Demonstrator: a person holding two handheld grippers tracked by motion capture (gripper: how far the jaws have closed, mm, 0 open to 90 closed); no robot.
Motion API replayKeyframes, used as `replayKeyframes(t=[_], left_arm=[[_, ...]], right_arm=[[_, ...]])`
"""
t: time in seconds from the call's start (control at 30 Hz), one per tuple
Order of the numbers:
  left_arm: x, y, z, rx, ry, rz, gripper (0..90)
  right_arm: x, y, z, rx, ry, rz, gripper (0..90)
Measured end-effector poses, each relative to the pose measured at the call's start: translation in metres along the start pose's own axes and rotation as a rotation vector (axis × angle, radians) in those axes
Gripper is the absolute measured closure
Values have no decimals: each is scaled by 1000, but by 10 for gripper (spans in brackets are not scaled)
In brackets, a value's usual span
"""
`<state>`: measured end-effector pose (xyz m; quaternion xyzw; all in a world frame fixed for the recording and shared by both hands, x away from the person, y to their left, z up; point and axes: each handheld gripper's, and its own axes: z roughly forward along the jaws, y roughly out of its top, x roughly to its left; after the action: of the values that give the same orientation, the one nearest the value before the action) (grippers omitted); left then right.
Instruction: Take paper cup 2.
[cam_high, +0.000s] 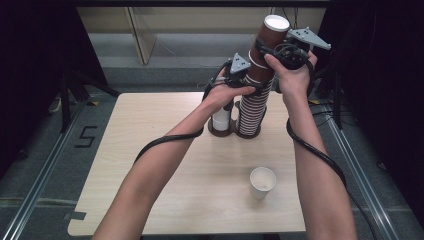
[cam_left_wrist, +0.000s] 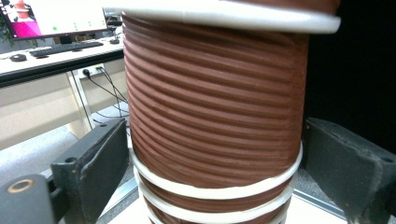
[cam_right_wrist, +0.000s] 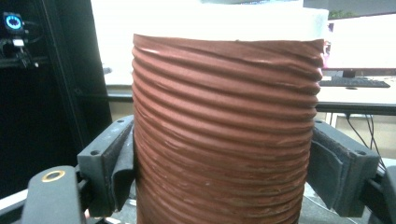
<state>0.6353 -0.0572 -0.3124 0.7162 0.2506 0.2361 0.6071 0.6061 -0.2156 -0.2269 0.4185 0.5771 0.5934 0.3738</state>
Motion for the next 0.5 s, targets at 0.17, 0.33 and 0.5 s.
replayKeyframes(t=[0.17, 0.33, 0.5], left_arm=[[1, 0, -1, 9, 4, 11, 81], [1, 0, -1, 19, 7, 23, 81], [0, 0, -2, 12, 8, 26, 86]], right_arm=[[-3, 5, -4, -28, 7, 33, 191], [-5, 11, -10, -82, 13, 61, 191], [-5, 21, -18, -130, 5, 62, 191]])
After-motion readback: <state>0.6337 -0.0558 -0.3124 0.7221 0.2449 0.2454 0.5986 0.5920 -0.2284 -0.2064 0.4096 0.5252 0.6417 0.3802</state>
